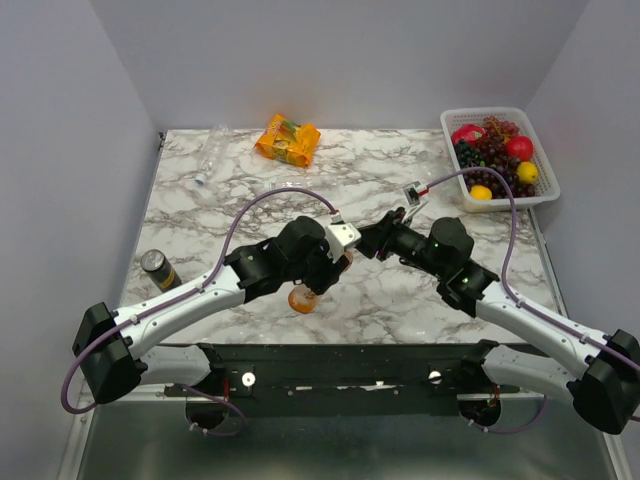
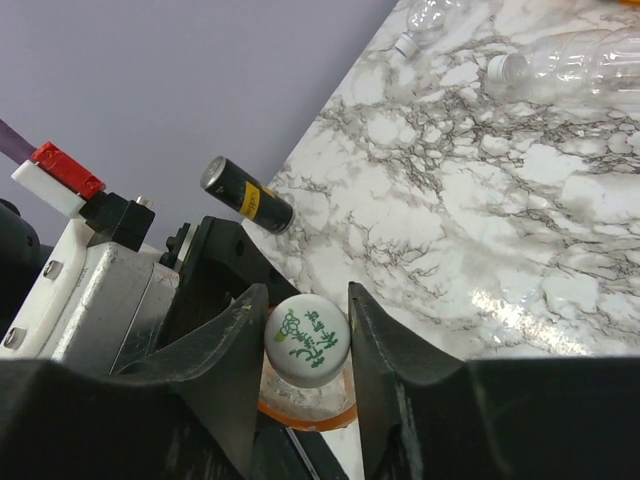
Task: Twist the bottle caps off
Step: Unscrew the bottle cap from the plastic bottle.
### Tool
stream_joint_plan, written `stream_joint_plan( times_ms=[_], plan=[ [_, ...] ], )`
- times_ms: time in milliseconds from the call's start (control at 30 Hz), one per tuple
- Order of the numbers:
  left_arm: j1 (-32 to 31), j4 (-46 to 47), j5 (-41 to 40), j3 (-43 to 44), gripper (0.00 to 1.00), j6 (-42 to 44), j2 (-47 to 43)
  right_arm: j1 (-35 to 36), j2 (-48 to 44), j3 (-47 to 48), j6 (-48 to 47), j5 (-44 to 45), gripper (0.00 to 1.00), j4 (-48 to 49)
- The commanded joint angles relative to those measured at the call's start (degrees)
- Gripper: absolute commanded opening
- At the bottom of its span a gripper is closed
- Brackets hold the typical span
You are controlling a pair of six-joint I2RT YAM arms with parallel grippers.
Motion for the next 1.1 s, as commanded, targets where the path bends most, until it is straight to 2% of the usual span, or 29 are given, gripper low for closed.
stream_joint_plan(
  times_ms=[0,133,400,733,867,1067],
  plan=[
    [-0.2,0.9,2.4,1.2,0.39,0.8,-0.6,0.7,0.4,0.8,0.7,-2.3,0.41,4.6],
    [0.6,1.6,7.8,1.0,0.39,1.5,-1.5,0.7,0.7,-0.5,0.8,-3.1,0.35,6.4],
    [5.7,1.8,30.4,1.7,0.39,2.4,-2.9,-0.3,-0.4,-2.2,-5.0,-9.0,0.29,9.0],
    [8.1,3.4,51.5,1.5,0.39,3.8,-4.3,-6.5,1.3,-5.1,-4.0,-35.6,0.3,22.2],
    [9.3,6.6,59.2,0.7,0.39,1.8,-4.4,-7.7,1.2,-6.9,-3.2,-40.5,0.31,26.8],
    [10.1,9.0,60.6,-0.1,0.39,-1.3,-3.9,-8.9,1.5,-8.2,-1.3,-41.9,0.36,30.7]
  ],
)
